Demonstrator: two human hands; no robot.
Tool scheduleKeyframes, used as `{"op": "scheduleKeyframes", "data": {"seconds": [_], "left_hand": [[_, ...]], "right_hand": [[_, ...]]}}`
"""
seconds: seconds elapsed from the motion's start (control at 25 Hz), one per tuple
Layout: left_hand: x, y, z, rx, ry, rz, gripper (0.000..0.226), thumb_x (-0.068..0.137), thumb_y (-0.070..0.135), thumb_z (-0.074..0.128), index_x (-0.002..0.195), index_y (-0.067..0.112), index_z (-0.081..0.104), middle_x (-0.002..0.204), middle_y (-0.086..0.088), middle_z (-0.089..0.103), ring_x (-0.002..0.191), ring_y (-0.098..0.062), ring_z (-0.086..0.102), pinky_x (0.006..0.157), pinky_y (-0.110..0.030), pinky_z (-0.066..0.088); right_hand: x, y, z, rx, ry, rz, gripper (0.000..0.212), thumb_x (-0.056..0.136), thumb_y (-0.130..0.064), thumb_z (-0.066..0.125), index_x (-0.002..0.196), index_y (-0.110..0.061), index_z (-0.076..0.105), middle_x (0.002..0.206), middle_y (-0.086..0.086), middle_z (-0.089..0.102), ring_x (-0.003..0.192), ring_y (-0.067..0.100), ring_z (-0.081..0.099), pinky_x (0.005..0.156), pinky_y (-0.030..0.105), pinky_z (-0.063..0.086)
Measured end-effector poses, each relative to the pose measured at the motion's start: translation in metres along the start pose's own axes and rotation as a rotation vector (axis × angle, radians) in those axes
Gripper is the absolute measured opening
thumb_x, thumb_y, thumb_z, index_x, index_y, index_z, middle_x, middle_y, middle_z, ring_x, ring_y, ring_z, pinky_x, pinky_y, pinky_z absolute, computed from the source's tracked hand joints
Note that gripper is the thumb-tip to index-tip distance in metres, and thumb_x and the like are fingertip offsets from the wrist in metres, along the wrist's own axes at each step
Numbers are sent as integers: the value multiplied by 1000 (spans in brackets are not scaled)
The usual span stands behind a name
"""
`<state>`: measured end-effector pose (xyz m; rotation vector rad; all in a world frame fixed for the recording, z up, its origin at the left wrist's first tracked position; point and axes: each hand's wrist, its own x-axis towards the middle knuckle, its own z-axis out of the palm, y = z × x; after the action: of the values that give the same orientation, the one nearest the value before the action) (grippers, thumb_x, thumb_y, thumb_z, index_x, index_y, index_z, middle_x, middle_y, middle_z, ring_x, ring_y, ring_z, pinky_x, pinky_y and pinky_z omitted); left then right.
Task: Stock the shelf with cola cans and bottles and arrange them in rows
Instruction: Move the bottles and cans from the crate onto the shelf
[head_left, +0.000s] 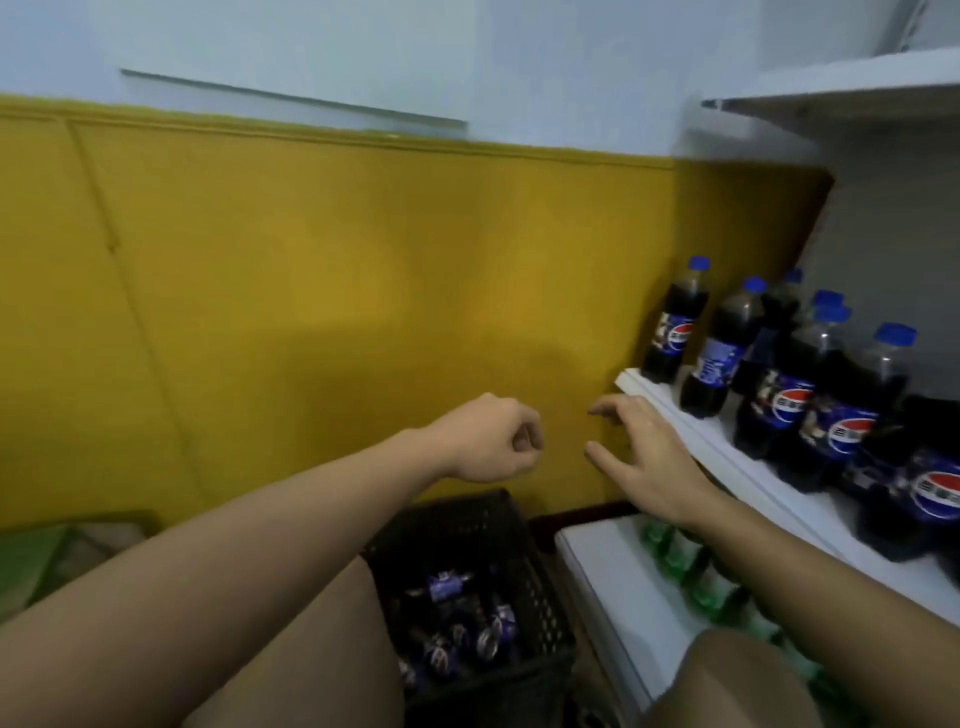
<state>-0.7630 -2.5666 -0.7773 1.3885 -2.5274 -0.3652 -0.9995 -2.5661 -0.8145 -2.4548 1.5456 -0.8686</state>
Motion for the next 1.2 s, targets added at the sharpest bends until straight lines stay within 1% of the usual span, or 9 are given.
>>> {"op": "scheduleKeyframes", "data": {"seconds": [0.16,0.4,0.56,0.68,0.8,0.92,1.0,1.08,1.2], "left_hand": [[-29,-58,12,-76,69,-231,24,91,27,63,111,19,71,100,3,73,90,-16,67,84,-33,55],[-37,-146,83,-168,132,-483,62,99,35,60,154,21,38,154,-2,45,138,-21,46,112,-34,40],[-34,-207,179,-194,-153,-593,64,102,38,57,158,24,30,158,-1,37,138,-23,45,110,-37,43],[-20,-231,224,-193,-338,-548,64,100,40,57,157,24,32,154,-3,40,134,-24,47,108,-34,42],[-17,-256,241,-169,-485,-578,65,100,39,57,157,23,30,151,-7,40,133,-29,47,107,-39,44],[-20,-271,250,-166,-562,-556,65,98,42,58,154,25,32,149,-6,42,134,-28,47,108,-41,43],[-19,-276,247,-204,-542,-546,64,98,44,59,154,27,32,149,-3,42,133,-25,47,107,-40,44],[-19,-280,243,-232,-523,-558,63,99,43,58,154,29,31,150,0,41,133,-23,46,106,-39,44],[-18,-284,241,-234,-536,-576,62,100,41,57,155,29,31,151,0,40,135,-24,44,107,-40,43]], "right_hand": [[40,-24,72,136,-147,-107,37,95,-33,64,129,-24,52,123,-7,49,116,5,45,100,25,39],[66,1,187,277,-338,-18,37,98,-38,59,132,-26,48,125,-7,45,116,9,44,97,28,41],[36,60,299,196,-587,237,36,99,-35,58,131,-25,45,129,0,44,111,21,52,92,39,49],[5,85,389,37,-811,266,41,94,-35,60,129,-22,46,130,9,47,115,32,54,94,43,50],[-39,102,454,81,-1010,555,60,92,-34,63,143,-16,35,143,19,46,123,38,53,100,42,49],[-71,117,503,135,-1140,859,102,90,-26,69,157,-6,-4,153,23,36,131,36,49,105,38,45],[-72,118,522,188,-1142,954,113,85,-26,76,156,1,-7,157,22,31,136,35,44,108,36,43],[-75,119,536,287,-1122,1014,122,80,-25,82,157,-1,-9,162,20,22,144,36,33,115,39,36],[-86,122,541,326,-1185,1000,120,72,-22,88,156,-10,3,157,16,33,140,37,39,114,47,39]]}}
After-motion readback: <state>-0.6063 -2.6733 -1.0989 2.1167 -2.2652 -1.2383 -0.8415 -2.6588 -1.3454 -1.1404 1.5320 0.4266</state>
